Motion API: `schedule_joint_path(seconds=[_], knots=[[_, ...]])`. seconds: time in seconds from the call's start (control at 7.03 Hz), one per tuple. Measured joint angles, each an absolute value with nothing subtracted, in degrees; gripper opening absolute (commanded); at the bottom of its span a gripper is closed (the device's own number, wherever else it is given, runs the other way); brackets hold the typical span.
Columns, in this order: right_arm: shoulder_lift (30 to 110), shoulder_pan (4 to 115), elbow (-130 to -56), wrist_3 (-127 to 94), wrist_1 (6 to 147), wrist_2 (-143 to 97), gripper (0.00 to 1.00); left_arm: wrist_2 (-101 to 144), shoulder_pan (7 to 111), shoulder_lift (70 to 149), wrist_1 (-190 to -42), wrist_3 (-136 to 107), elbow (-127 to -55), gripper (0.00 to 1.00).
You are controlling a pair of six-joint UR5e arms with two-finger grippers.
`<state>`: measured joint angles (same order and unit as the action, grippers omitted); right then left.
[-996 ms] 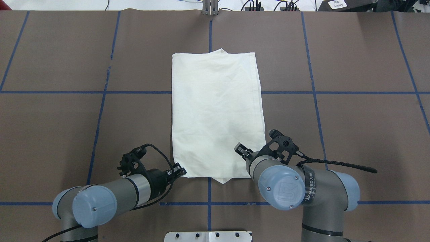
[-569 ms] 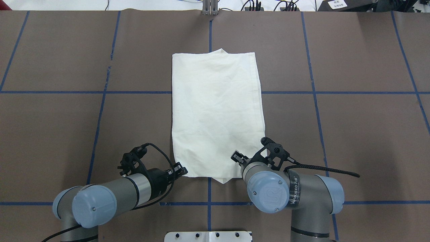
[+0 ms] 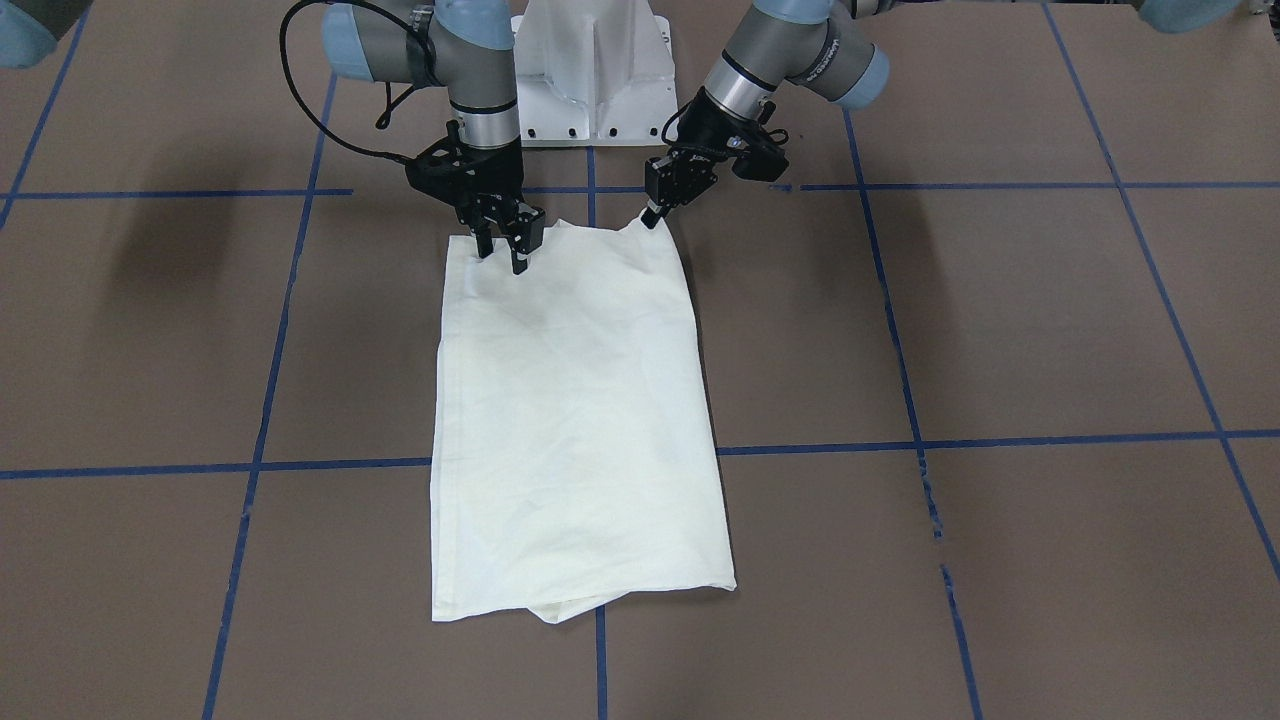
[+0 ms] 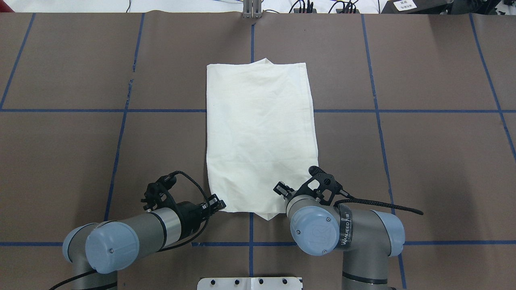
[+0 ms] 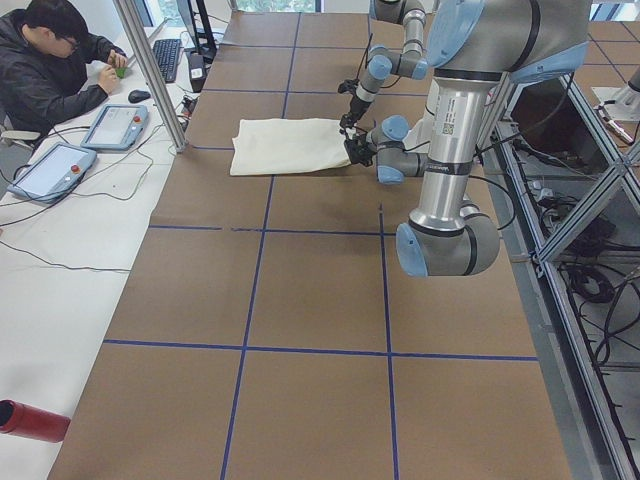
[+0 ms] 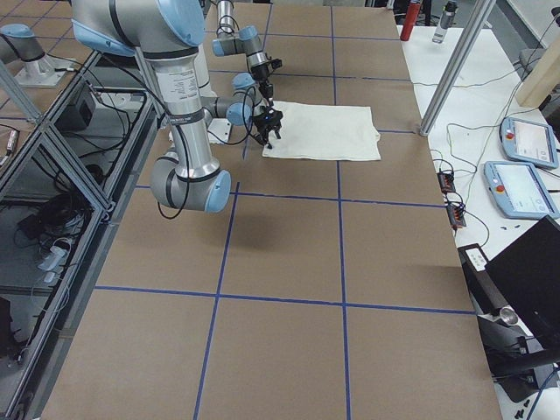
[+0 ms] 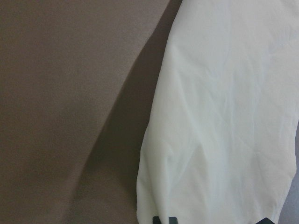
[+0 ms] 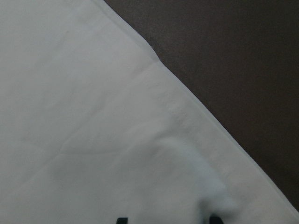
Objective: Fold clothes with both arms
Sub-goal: 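Lower both grippers and grasp the two near corners of the shirt, then lift the near edge with both grippers and fold it toward the far edge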
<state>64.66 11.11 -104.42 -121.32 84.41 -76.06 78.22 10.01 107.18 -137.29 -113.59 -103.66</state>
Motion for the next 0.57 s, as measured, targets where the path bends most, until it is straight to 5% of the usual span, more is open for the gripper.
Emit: schedule_joint_path(seconds=[0.14,0.57], knots=[[64.28,11.15,-104.16,-121.85,84.30,-76.05,0.00,78.22,10.02,107.16,-137.29,-113.54,-103.80,0.00],[63.90,11.65,-104.60,-122.93,84.07,-76.03,0.00,78.24,9.99,107.15,-137.29,-113.39,-103.88,0.00]])
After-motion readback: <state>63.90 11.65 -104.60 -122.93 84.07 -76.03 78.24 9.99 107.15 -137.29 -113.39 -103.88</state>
